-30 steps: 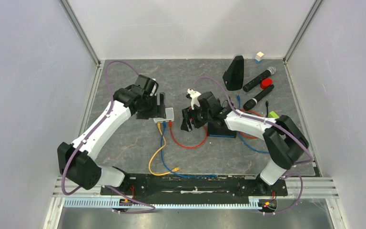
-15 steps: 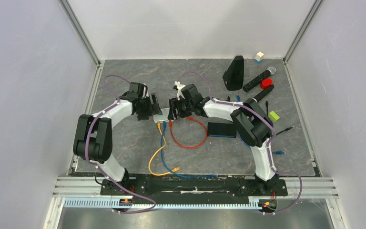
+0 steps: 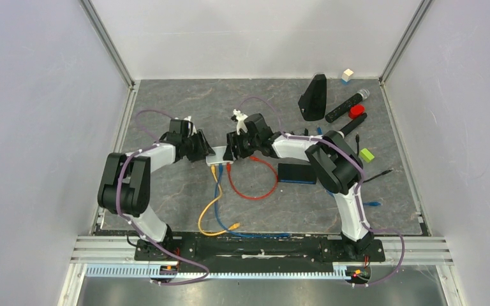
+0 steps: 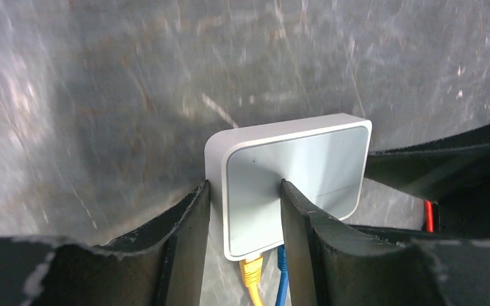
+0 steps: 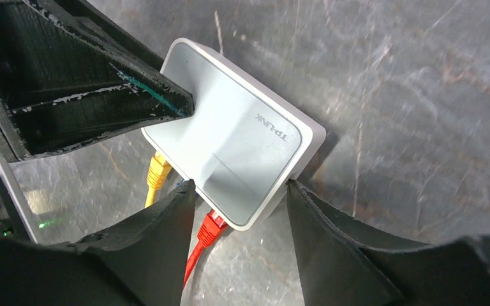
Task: Pull the plug from the switch port
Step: Move the switch port to the center of the board.
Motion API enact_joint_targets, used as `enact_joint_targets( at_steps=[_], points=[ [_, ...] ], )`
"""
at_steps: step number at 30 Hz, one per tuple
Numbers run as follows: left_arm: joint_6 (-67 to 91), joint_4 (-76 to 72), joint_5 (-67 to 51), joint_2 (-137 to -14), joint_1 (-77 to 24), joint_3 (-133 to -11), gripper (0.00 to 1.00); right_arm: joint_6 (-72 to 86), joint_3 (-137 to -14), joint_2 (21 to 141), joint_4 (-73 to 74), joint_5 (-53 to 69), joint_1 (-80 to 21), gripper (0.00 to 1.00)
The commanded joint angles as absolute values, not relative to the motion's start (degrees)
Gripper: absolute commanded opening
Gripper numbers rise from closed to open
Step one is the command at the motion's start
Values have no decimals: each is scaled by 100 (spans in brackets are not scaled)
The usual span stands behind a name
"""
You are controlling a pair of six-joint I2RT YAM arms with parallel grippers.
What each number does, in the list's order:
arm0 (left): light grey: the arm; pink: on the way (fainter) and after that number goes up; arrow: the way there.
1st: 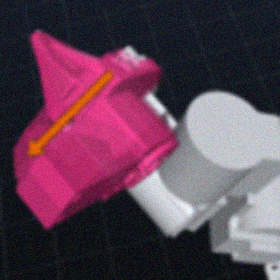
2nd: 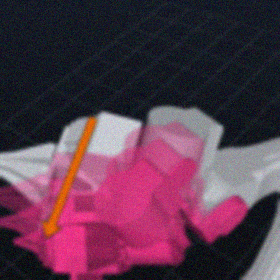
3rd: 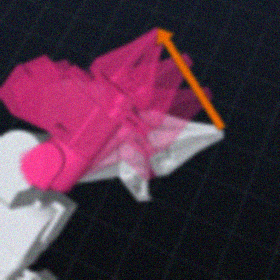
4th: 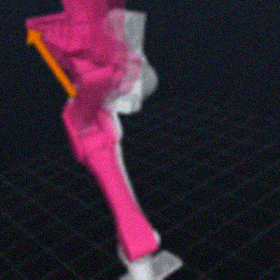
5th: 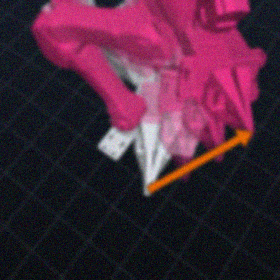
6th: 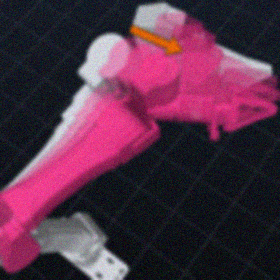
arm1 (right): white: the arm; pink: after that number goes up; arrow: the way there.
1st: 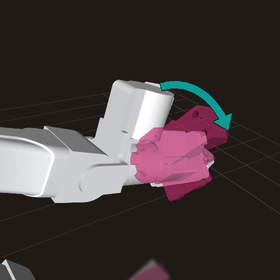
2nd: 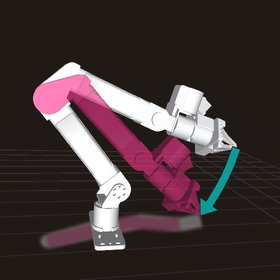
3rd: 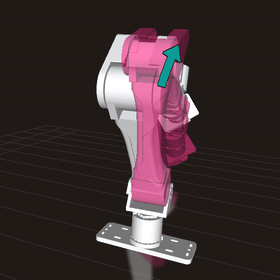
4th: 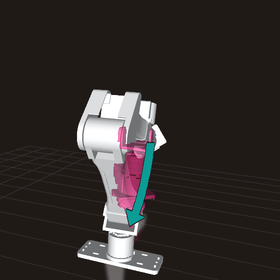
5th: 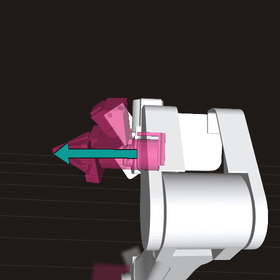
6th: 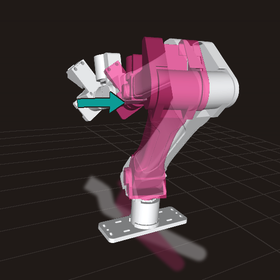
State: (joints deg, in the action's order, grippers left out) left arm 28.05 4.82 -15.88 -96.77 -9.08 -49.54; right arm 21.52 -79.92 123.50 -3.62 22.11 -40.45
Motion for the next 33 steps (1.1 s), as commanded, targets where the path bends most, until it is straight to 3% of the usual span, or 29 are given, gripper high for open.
enact_joint_targets(
  at_steps=[1,5,7,13,21,25,33],
  points=[
    [3256,703,-1833,-9110,-1134,-4254,48,2085,-7220,12062,-400,2465,-4345,57],
    [3272,1021,-1568,-8565,-1230,-3881,52,2108,-6912,11846,-472,2346,-4386,58],
    [3145,1287,-1333,-8405,-1231,-3938,64,2068,-6889,11751,-432,2181,-4379,60],
    [2246,2583,-879,-8231,-1239,-5173,81,1897,-6952,11360,-211,1912,-4222,63],
    [-67,3811,-697,-8528,-1458,-6729,84,1957,-6150,10377,-496,1810,-4088,65],
    [-2364,3960,-1553,-8533,-1744,-6615,84,2136,-5611,9999,-793,1939,-4087,65],
    [-4310,4274,-1461,-9270,-1871,-6583,86,2506,-4800,9683,-1343,2078,-4087,65]
  ],
)
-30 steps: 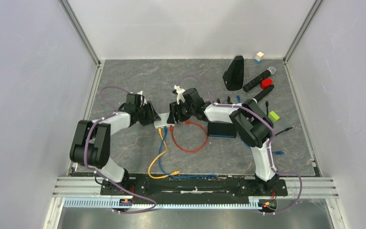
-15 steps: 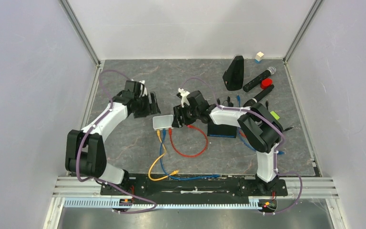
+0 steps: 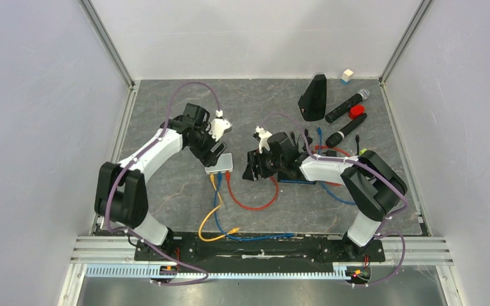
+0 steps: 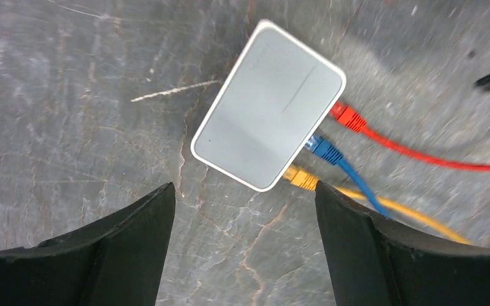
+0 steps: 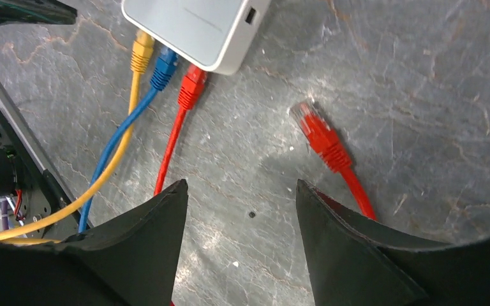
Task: Pull the plug from the switch port
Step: Move the switch port to the center of the board.
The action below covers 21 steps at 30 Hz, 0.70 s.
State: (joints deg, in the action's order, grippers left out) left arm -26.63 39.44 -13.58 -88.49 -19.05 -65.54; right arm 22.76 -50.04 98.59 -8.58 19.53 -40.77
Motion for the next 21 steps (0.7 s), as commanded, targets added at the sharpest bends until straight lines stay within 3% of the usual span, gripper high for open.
enact_joint_targets(
  at_steps=[1,21],
  points=[
    [-4457,4167,-1465,-9356,-1867,-6554,86,2560,-4755,9702,-1431,2130,-4087,66],
    [-5154,4030,-1829,-10351,-1879,-6969,88,3074,-4843,10244,-1855,2725,-4096,66]
  ],
)
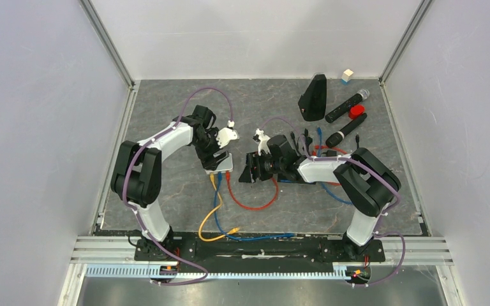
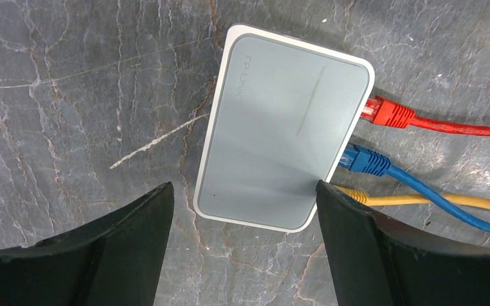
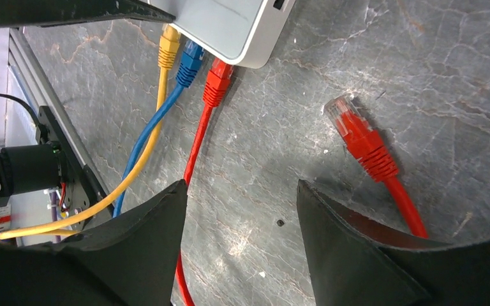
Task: Pull the plug from the switch port
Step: Move the switch port to the center of the board.
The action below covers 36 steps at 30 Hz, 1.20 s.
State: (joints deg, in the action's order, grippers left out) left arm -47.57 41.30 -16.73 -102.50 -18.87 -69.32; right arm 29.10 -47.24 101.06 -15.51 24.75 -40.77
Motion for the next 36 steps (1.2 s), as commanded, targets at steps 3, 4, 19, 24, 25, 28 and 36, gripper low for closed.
enact_joint_targets(
  at_steps=[3,4,19,24,25,28,36],
  points=[
    [-5166,3948,-1800,-10389,-1877,-6868,87,3208,-4904,10339,-1993,2857,-4096,66],
    [-5156,3932,-1826,-10402,-1889,-6843,87,3273,-4911,10367,-2076,2901,-4100,66],
    [-5140,3920,-2213,-10235,-1945,-6842,88,3542,-4993,10629,-2334,3146,-4105,66],
    [-5218,4140,-1993,-10468,-1942,-6977,89,3556,-5016,10650,-2347,3171,-4104,66],
    [-5233,4161,-1966,-10500,-1945,-6987,89,3561,-5025,10665,-2356,3175,-4104,66],
    [-5252,4159,-1894,-10551,-1948,-6987,89,3577,-5085,10711,-2360,3190,-4104,66],
    [-5216,4114,-1834,-10539,-1948,-6937,76,3815,-5331,10941,-2510,3182,-4104,66]
  ],
)
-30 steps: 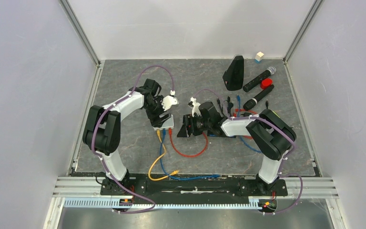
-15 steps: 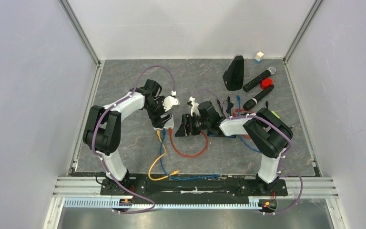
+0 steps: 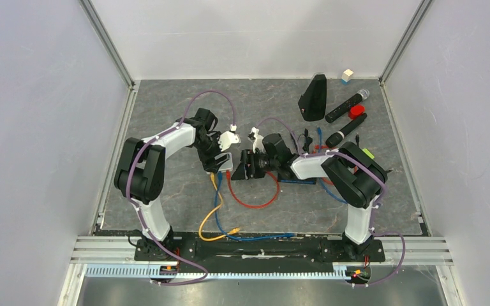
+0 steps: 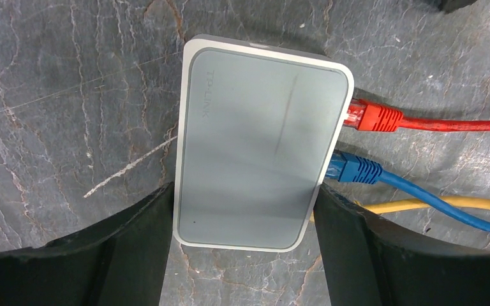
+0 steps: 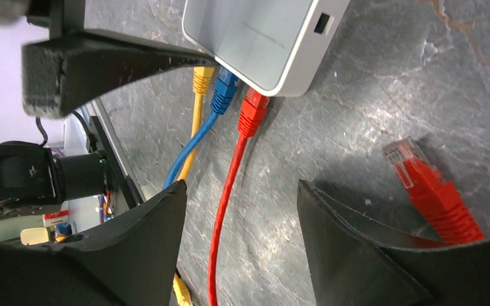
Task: Pull the plug from the switch port
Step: Move the switch port to the center of the board, then pull the connector from the switch port.
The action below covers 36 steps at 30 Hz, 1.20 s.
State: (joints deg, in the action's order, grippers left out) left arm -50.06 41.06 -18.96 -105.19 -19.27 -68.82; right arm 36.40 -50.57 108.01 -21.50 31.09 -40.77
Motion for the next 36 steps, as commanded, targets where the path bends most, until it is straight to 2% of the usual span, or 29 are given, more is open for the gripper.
enact_joint_targets(
  at_steps=[1,8,15,16,20,23,26,31,36],
  points=[
    [-5228,4113,-1836,-10522,-1948,-6911,74,3867,-5355,10973,-2550,3175,-4102,66],
    [-5268,4116,-1922,-10357,-1951,-6687,64,4541,-5476,11346,-2934,2662,-4104,63],
    [-5322,4121,-2046,-10292,-1948,-6557,62,5408,-5480,11770,-3316,2177,-4172,57],
    [-5332,4113,-2056,-10279,-1947,-6557,61,5474,-5478,11793,-3302,2094,-4197,53],
    [-5377,4113,-2096,-10242,-1938,-6532,61,5693,-5220,11739,-3395,1721,-4373,49],
    [-5396,4113,-2102,-10232,-1941,-6522,61,5849,-5051,11746,-3663,1661,-4485,48],
    [-5387,4113,-2127,-10213,-1941,-6504,61,5974,-5062,11829,-3816,1718,-4527,41],
    [-5393,4128,-2128,-10151,-1932,-6435,61,6091,-5001,11839,-4006,1688,-4535,41],
    [-5404,4168,-2183,-10152,-1917,-6429,60,6207,-4843,11759,-4141,1764,-4540,46]
  ],
)
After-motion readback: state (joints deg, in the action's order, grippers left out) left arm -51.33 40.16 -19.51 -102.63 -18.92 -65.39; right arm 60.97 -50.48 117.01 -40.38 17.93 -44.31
